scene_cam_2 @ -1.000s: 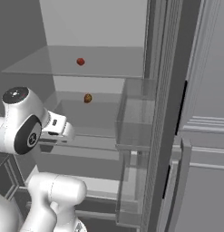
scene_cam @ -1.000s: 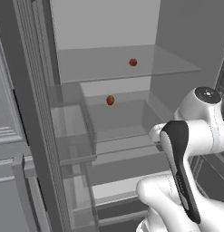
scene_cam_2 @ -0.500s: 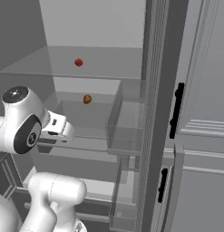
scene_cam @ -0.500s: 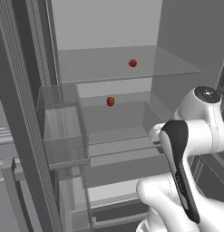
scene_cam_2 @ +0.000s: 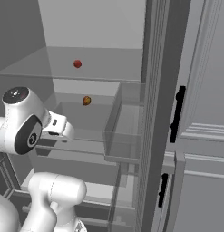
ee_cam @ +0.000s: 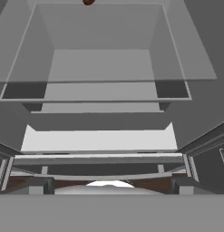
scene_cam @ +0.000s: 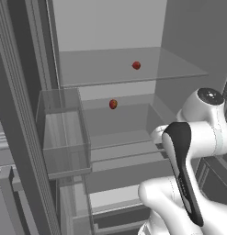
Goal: Take the strawberry from the fridge and place it on top of the pancake, located on the dining counter.
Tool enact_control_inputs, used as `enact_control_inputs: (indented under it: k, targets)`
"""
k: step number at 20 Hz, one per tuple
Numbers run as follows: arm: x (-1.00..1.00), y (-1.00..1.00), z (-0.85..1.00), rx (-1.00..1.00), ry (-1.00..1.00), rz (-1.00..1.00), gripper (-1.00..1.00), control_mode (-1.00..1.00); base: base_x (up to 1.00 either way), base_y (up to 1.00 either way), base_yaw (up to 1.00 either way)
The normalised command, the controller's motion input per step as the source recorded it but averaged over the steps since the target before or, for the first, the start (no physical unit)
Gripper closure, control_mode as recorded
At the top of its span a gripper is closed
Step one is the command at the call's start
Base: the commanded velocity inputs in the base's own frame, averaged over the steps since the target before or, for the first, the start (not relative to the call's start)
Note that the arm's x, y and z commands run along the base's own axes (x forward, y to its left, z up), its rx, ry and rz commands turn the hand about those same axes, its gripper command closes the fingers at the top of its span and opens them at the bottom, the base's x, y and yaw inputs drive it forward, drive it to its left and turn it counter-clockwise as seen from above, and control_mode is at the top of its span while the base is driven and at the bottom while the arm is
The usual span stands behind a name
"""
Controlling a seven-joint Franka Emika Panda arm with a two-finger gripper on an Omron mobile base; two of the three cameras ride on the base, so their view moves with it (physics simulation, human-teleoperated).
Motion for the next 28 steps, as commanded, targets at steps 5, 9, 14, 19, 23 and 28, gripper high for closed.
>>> enact_control_inputs:
  k: [5,9,14,19,23,28]
  targets:
    - [0.00,0.00,0.20,-0.02,-0.05,0.00,-1.00,-1.00,0.00,0.00,0.00]
    - [0.01,0.00,0.64,-0.09,-0.33,0.00,-1.00,-1.00,0.00,0.00,0.00]
    - [0.09,0.02,0.77,-0.06,-0.28,0.01,-1.00,-1.00,0.00,0.00,0.00]
    - [0.16,0.04,1.00,0.06,-0.10,0.00,-1.00,-1.00,0.00,0.00,0.00]
    - [0.38,0.16,0.64,0.03,0.00,0.00,-1.00,-1.00,0.00,0.00,0.00]
    - [0.78,0.22,0.27,0.10,-0.02,0.00,-1.00,-1.00,0.00,0.00,0.00]
